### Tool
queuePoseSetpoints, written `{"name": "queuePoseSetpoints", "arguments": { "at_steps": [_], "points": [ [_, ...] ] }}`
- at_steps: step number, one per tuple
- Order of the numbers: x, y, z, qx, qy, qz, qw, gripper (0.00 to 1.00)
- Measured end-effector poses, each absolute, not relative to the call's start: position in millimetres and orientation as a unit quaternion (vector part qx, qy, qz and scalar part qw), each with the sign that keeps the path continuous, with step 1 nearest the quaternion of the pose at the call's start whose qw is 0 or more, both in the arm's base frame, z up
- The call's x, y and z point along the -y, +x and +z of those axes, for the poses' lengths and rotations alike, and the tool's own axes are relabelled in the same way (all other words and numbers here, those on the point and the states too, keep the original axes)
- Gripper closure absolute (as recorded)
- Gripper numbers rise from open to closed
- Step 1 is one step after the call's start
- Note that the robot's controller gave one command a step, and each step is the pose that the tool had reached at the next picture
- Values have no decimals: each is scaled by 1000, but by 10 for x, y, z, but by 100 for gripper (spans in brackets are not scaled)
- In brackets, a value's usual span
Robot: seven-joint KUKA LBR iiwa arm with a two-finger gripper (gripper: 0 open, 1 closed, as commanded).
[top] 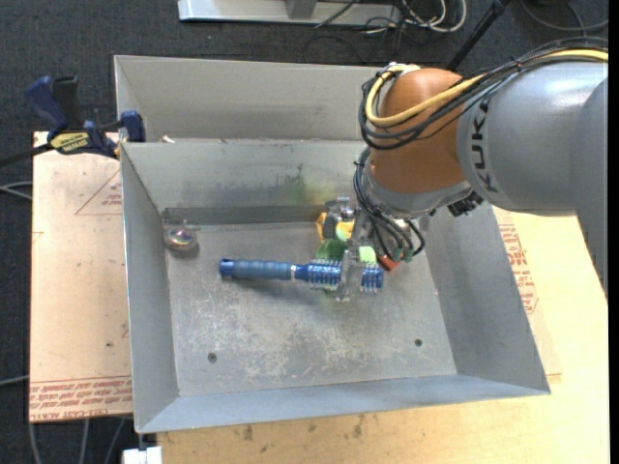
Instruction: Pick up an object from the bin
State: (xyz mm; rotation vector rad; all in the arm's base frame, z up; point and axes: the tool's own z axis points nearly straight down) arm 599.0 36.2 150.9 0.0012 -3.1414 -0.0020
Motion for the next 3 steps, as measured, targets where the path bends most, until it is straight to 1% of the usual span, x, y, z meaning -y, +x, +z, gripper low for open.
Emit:
{"name": "queuePoseSetpoints", "arguments": {
  "at_steps": [1, 2, 3],
  "points": [
    [-489, 6169, 648, 1000, -4, -1, 3, 0],
    [-484, 6188, 697, 1000, -5, -1, -1, 100],
    [-354, 6186, 2754, 999, 51, 0, -5, 100]
  ]
}}
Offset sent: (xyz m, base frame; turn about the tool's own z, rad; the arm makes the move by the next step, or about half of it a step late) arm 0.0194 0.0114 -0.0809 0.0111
